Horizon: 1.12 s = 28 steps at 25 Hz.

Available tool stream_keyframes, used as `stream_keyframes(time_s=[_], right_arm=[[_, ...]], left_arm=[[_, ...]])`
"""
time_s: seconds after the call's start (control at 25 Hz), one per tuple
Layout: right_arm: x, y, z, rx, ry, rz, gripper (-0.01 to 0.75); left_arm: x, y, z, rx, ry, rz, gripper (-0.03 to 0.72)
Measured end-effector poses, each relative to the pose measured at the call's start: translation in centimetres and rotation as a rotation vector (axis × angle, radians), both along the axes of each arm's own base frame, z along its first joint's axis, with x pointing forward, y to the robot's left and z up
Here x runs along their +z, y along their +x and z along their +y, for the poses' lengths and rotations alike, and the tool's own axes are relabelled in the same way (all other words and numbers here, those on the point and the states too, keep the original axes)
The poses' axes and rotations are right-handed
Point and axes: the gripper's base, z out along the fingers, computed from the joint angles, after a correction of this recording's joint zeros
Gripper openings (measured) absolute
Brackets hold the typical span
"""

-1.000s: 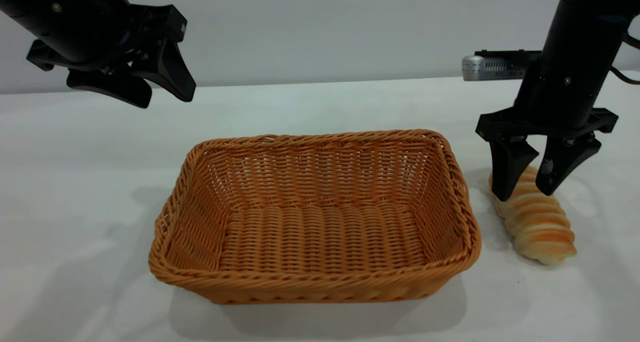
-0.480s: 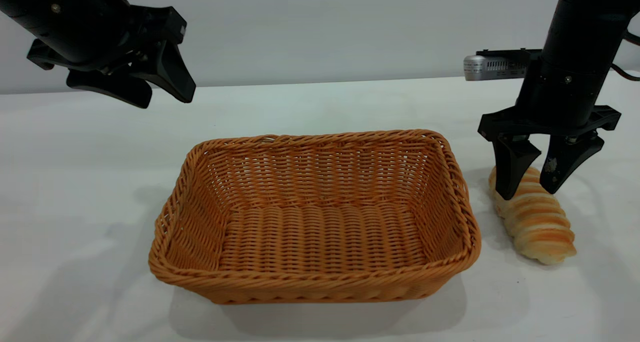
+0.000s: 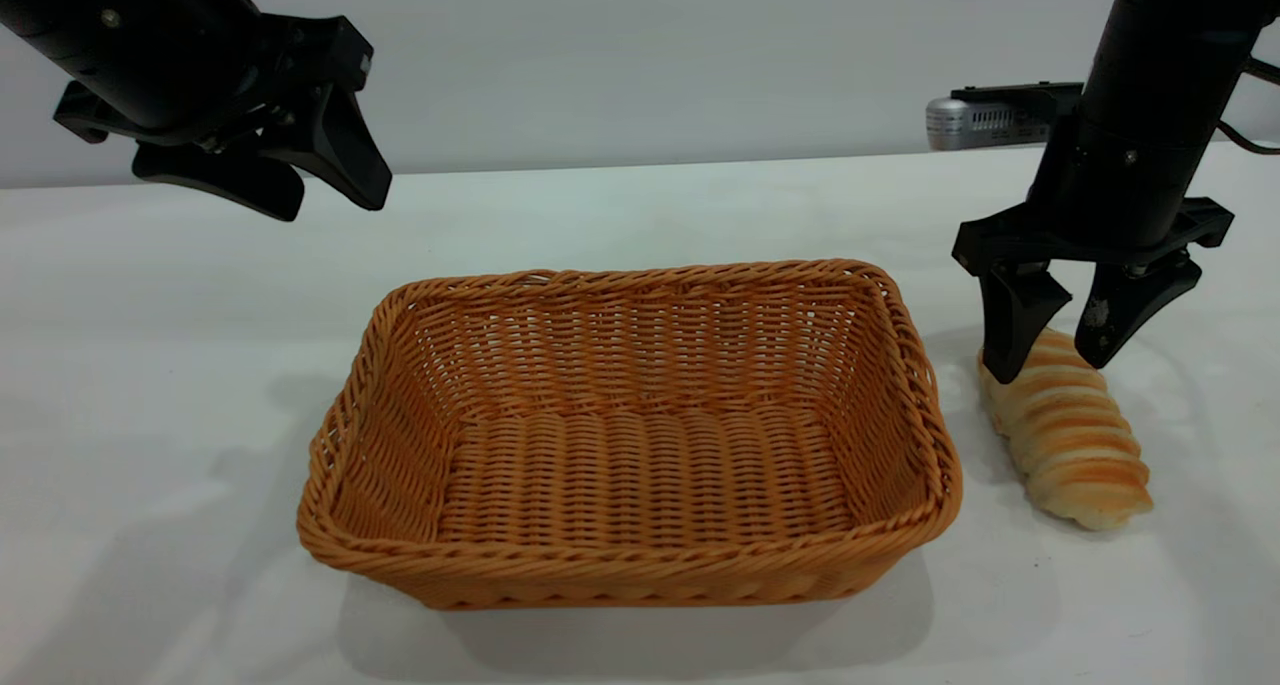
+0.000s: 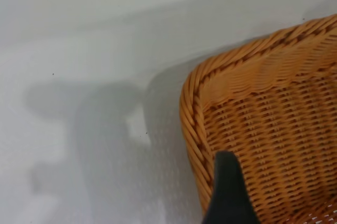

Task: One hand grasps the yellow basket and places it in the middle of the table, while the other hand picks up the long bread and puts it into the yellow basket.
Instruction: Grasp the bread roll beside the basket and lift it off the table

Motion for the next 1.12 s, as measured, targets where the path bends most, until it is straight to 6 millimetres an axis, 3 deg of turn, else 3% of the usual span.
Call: stream_keyframes(time_s=[0.32,0.8,0.96,1.12], right_arm=[[-3.6,-0.3,-0.1,-0.020,-0.017,0.080,0.629],[-5.4,-0.2,-0.4,-0.008,-0.060,0.102,0.567],[-5.4,-0.2,-0.5,-0.017,-0.068,0.103,0.407],[-5.4,-0.1,-0.6,-0.008,-0.084,0.108,0.134]], left_arm=[[0.0,-0.1,0.0,-0.003,0.000,0.009,0.557],[0.0,-0.1,0.0,-0.006,0.002,0.010,0.557],[0.0,-0.1,0.0,-0.006,0.002,0.010,0.557],[0.0,-0.1,0.0,-0.006,0.002,0.010,0.557]])
